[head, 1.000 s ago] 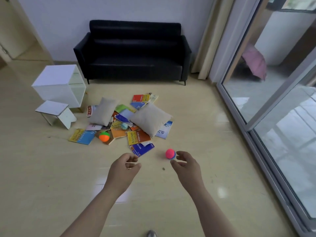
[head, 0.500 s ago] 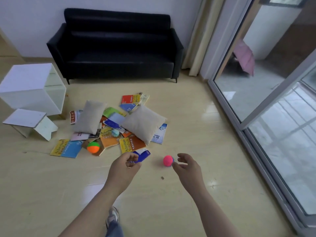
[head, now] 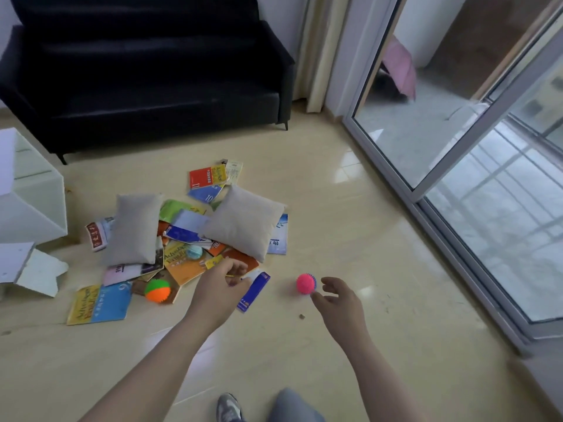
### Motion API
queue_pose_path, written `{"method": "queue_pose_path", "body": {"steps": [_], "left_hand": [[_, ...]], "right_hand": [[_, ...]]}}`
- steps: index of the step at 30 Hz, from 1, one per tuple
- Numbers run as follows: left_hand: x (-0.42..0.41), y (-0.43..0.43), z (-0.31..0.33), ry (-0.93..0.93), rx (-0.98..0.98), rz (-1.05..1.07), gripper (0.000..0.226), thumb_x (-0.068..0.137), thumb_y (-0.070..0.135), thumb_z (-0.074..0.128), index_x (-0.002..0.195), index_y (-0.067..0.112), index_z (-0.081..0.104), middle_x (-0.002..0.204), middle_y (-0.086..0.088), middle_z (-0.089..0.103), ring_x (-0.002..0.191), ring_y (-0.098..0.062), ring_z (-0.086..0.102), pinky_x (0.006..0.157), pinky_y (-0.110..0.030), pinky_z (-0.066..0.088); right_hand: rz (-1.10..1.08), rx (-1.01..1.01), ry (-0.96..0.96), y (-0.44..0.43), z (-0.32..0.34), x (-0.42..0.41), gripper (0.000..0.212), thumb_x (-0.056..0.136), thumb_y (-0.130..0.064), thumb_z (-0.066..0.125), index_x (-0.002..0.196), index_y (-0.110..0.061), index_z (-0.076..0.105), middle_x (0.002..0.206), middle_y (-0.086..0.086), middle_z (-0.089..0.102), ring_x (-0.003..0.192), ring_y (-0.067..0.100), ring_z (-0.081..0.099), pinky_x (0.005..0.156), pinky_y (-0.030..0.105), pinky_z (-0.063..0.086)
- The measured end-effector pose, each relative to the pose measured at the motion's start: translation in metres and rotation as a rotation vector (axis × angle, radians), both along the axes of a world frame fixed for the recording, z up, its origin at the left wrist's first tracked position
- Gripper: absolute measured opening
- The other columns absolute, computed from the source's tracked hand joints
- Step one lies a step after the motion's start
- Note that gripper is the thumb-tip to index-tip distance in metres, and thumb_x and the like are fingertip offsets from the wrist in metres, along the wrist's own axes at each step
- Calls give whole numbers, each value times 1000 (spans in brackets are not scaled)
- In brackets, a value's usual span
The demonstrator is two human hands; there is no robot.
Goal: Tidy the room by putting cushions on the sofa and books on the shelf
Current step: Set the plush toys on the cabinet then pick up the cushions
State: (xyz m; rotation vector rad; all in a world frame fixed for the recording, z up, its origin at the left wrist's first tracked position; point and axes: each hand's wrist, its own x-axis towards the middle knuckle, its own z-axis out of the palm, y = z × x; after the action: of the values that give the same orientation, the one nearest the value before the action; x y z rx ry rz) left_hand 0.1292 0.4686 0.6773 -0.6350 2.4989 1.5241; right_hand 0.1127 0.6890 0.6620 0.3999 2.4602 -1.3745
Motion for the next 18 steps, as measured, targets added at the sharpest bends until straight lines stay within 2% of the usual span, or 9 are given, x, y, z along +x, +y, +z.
{"method": "queue_pose_path", "body": {"steps": [5, 10, 13, 18], "left_hand": [[-46, -10, -15, -37, -2, -92, 20, 86, 21, 68, 104, 19, 59, 102, 7, 64, 90, -10, 61, 56, -11, 41], [-99, -16, -30, -60, -28, -141, 19, 84, 21, 69, 102, 18, 60, 99, 9, 65, 90, -10, 62, 60, -15, 45], [-131, -18, -36, -84, -37, -179, 21, 84, 23, 69, 102, 16, 60, 97, 10, 64, 85, -6, 61, 61, -14, 44], [-180, -24, -61, -113, -63, -234, 19, 86, 25, 67, 103, 19, 59, 99, 9, 63, 93, -10, 60, 61, -14, 44]], "right_hand": [[-65, 15, -22, -6, -13, -32, 37, 89, -18, 64, 125, -16, 57, 105, -10, 56, 98, 14, 58, 76, 22, 40], [-105, 21, -63, -10, -35, -76, 38, 89, -18, 64, 126, -15, 57, 105, -8, 56, 96, 17, 59, 76, 21, 38], [-132, 36, -93, -12, -50, -103, 39, 89, -18, 64, 127, -14, 57, 112, -2, 59, 100, 18, 59, 78, 22, 38], [-146, 67, -133, -14, -82, -142, 41, 88, -18, 63, 128, -13, 56, 125, 2, 60, 111, 19, 58, 84, 25, 41]]}}
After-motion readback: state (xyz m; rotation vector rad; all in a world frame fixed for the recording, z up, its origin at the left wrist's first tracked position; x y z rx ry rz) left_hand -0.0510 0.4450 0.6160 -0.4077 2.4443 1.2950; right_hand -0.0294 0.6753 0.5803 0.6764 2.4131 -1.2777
